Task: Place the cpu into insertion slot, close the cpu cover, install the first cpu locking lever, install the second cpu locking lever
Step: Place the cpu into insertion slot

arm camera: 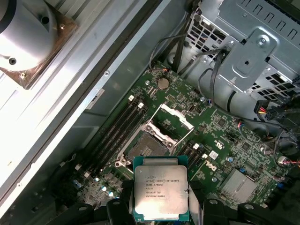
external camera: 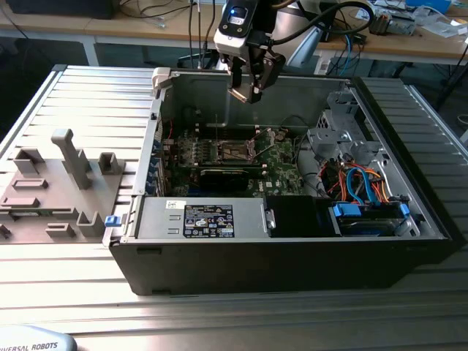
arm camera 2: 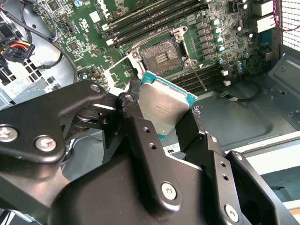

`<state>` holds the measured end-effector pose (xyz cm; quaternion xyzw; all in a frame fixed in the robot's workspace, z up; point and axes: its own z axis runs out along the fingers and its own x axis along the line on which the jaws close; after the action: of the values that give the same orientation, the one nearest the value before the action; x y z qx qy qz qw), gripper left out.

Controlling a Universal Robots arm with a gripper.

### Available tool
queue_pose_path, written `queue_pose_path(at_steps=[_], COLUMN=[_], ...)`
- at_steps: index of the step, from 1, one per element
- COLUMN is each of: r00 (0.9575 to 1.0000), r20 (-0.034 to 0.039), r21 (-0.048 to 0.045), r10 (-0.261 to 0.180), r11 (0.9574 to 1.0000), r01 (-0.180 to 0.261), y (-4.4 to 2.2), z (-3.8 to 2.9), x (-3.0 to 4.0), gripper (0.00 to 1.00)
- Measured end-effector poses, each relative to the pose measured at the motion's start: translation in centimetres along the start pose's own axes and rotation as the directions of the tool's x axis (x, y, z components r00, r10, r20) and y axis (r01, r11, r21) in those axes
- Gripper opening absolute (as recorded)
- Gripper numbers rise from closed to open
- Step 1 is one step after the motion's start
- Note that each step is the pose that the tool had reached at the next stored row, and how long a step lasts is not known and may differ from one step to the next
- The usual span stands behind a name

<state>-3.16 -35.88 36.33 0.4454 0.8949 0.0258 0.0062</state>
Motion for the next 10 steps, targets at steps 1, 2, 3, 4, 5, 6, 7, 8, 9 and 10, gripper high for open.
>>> queue_pose_path(at_steps=[1, 2, 3, 4, 5, 6, 7, 8, 9, 10], r00=[1.0000, 1.0000, 1.0000, 1.0000, 1.0000, 1.0000, 1.0000, 1.0000, 1.0000, 1.0000], r20=[0.0000, 0.0001, 0.0001, 0.0001, 0.0002, 0.0002, 0.0003, 0.0003, 0.0004, 0.0003], r21=[0.0000, 0.0000, 0.0000, -0.0001, -0.0001, -0.0001, -0.0001, -0.0001, -0.0001, -0.0001], r10=[0.001, 0.001, 0.002, 0.002, 0.003, 0.004, 0.005, 0.006, 0.006, 0.007], r11=[1.0000, 1.0000, 1.0000, 1.0000, 1.0000, 1.0000, 1.0000, 1.0000, 1.0000, 1.0000], r01=[-0.001, -0.001, -0.002, -0.002, -0.003, -0.004, -0.005, -0.006, -0.006, -0.007], y=[0.00, 0.00, 0.00, 0.00, 0.00, 0.00, 0.00, 0.00, 0.00, 0.00], z=[0.00, 0.00, 0.00, 0.00, 0.00, 0.00, 0.00, 0.00, 0.00, 0.00], x=[0.00, 0.00, 0.00, 0.00, 0.00, 0.00, 0.00, 0.00, 0.00, 0.00], gripper=[0.54, 0.54, 0.54, 0.54, 0.54, 0.54, 0.54, 0.54, 0.54, 0.54])
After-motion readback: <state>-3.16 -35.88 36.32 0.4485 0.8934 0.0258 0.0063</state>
